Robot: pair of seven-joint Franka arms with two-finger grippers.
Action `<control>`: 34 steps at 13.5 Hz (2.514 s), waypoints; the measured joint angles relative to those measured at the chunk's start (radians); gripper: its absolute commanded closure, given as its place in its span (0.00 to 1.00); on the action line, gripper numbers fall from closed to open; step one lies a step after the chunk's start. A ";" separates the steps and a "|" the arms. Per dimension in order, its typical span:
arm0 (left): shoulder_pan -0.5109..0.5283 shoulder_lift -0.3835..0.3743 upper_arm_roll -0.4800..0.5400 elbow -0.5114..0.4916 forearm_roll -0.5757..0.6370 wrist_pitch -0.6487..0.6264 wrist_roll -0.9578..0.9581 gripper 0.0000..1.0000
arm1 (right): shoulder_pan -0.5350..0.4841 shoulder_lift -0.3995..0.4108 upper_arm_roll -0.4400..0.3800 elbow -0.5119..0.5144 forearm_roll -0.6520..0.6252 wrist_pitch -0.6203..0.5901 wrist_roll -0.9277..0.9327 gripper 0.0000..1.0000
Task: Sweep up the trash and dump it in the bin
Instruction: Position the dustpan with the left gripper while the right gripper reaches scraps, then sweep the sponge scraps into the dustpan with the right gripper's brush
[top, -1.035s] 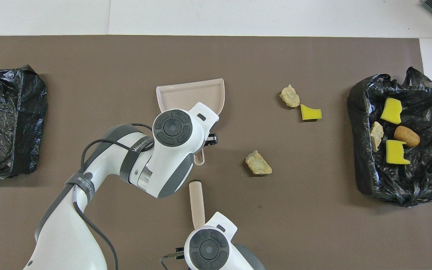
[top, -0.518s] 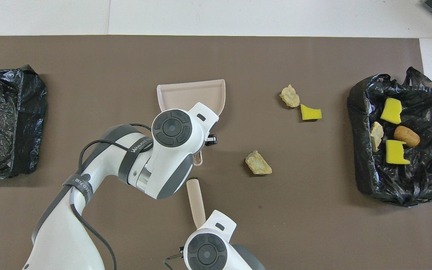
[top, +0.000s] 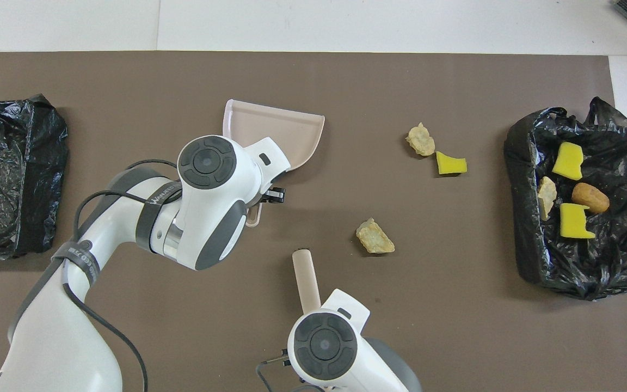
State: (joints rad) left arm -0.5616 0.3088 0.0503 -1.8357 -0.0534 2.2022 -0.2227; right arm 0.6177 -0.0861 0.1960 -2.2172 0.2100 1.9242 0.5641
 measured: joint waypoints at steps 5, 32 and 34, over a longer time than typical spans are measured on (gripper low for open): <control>0.137 -0.031 0.004 0.051 0.000 -0.150 0.375 1.00 | -0.232 -0.178 -0.007 0.001 -0.044 -0.213 -0.122 1.00; 0.008 -0.229 -0.022 -0.220 0.127 -0.173 1.003 1.00 | -0.574 0.335 0.100 0.424 -0.246 -0.291 -0.371 1.00; 0.002 -0.233 -0.022 -0.233 0.127 -0.158 1.000 1.00 | -0.598 0.265 0.095 0.404 -0.293 -0.387 -0.368 1.00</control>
State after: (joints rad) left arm -0.5595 0.0754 0.0285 -2.0690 0.0733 2.0439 0.7769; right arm 0.0200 0.1791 0.2912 -1.8130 -0.0828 1.5372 0.1962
